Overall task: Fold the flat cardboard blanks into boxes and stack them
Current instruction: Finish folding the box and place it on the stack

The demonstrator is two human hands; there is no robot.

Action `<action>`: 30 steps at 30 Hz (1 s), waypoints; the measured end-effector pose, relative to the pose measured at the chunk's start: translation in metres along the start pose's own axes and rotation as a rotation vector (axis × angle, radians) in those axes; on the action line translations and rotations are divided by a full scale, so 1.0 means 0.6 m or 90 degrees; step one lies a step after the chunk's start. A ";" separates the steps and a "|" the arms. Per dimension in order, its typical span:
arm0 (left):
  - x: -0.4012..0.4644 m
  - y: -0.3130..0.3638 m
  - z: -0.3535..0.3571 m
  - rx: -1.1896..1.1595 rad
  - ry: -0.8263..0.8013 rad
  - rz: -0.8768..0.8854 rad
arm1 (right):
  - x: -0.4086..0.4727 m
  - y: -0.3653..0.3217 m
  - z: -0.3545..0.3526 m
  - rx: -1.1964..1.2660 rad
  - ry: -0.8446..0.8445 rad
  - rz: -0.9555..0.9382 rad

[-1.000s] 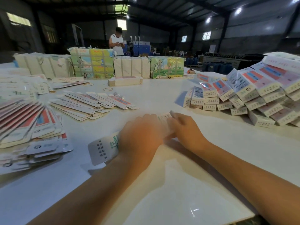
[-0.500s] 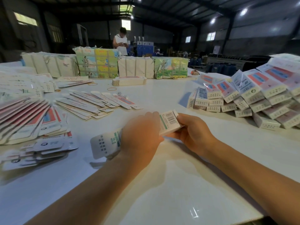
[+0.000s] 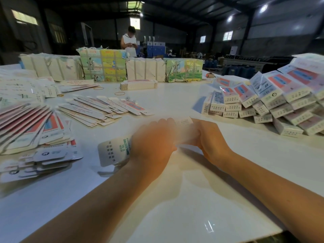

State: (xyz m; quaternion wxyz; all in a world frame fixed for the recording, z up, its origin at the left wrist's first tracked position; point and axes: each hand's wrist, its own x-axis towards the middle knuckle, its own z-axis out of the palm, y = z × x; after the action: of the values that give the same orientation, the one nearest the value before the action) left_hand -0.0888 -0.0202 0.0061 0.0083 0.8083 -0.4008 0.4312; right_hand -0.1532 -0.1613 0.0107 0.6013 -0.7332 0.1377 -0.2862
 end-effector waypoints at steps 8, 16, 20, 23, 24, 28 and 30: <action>0.001 0.014 -0.013 0.084 0.012 -0.004 | -0.028 0.006 0.021 -0.302 0.042 -0.201; 0.001 0.013 -0.026 0.049 -0.068 -0.005 | -0.021 0.004 0.009 -0.295 -0.007 -0.205; 0.011 0.006 -0.035 0.000 -0.116 -0.036 | -0.010 -0.003 0.012 -0.088 0.008 -0.084; 0.012 0.007 -0.032 -0.027 -0.095 -0.045 | -0.017 0.001 0.014 -0.219 0.035 -0.171; 0.011 0.006 -0.028 -0.051 -0.073 -0.041 | -0.021 0.003 0.014 -0.247 0.035 -0.198; 0.008 -0.017 0.005 -0.143 0.016 -0.013 | -0.014 0.007 0.003 -0.339 -0.052 -0.211; 0.005 -0.030 0.022 -0.156 0.051 0.028 | -0.010 0.007 -0.001 -0.360 -0.140 -0.189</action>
State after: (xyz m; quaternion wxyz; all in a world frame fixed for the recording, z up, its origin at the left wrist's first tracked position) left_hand -0.0671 -0.0149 0.0062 0.1139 0.7745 -0.4673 0.4108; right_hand -0.1576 -0.1593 0.0051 0.3371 -0.9096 0.0378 -0.2399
